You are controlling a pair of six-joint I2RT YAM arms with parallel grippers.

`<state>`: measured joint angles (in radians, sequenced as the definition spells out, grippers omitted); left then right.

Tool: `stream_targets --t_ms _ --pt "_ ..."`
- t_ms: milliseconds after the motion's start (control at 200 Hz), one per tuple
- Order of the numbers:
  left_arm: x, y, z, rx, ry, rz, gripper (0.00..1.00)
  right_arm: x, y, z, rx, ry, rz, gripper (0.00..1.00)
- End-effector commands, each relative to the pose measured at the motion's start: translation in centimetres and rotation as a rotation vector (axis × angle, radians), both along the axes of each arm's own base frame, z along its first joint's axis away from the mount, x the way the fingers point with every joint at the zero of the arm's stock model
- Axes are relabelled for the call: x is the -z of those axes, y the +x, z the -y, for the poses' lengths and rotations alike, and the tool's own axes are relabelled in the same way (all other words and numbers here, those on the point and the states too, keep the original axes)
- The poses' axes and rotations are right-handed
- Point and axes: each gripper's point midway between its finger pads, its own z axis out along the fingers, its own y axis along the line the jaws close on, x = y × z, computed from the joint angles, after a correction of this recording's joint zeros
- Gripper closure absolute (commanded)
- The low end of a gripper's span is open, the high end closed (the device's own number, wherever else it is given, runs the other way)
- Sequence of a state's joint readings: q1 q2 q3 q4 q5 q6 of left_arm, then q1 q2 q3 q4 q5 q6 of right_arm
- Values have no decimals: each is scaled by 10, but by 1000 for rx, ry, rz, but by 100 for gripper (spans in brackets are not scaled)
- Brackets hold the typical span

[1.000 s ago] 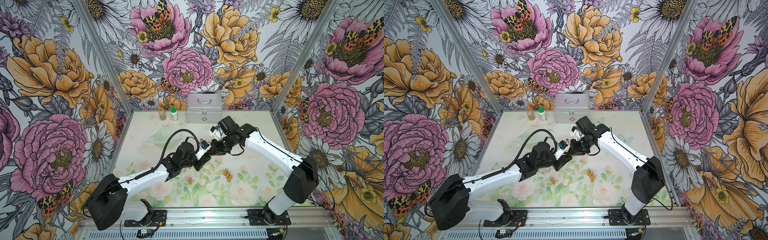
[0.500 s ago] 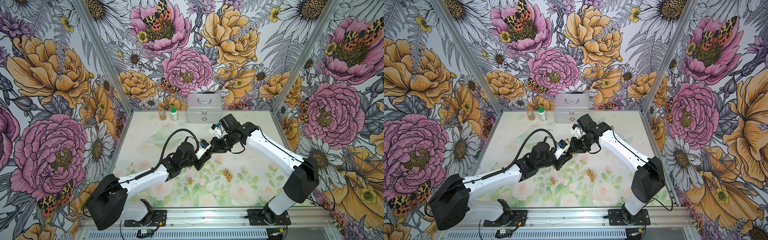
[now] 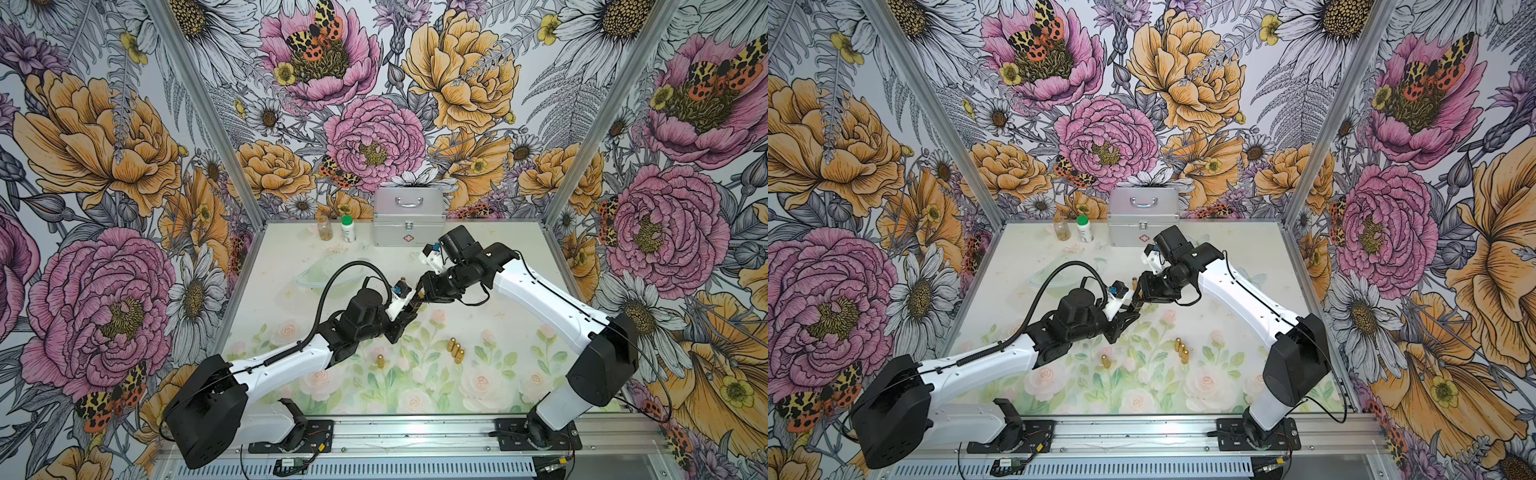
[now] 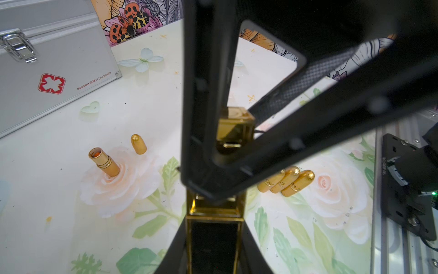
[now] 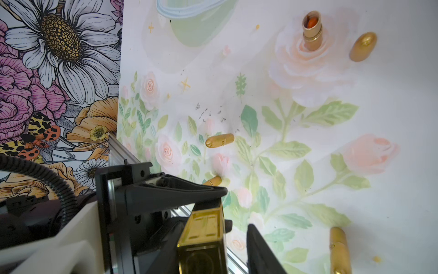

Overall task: Open the lipstick cap
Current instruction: Open the cover of the lipstick.

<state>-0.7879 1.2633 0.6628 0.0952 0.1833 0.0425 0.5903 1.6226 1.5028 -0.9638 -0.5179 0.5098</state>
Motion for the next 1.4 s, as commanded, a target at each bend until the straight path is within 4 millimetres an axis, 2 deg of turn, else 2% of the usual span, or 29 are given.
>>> stream_targets --t_ms 0,135,275,495,776,1046,1396 --pt "-17 -3 3 14 -62 13 100 -8 3 -7 -29 29 58 59" --pt "-20 -2 0 2 -69 14 100 -3 2 -6 -35 21 57 66" --pt "-20 1 -3 -18 -76 6 100 1 -2 -6 -49 20 54 67" --pt "-18 2 -5 -31 -77 -3 100 5 -1 -5 -47 12 55 75" --pt "-8 3 -14 -76 -46 -9 100 -11 6 -5 -24 32 89 80" --pt "5 9 -27 -138 24 -9 100 -41 13 -2 23 87 120 81" --pt "-2 16 -30 -156 13 -7 100 -62 22 10 93 142 130 81"
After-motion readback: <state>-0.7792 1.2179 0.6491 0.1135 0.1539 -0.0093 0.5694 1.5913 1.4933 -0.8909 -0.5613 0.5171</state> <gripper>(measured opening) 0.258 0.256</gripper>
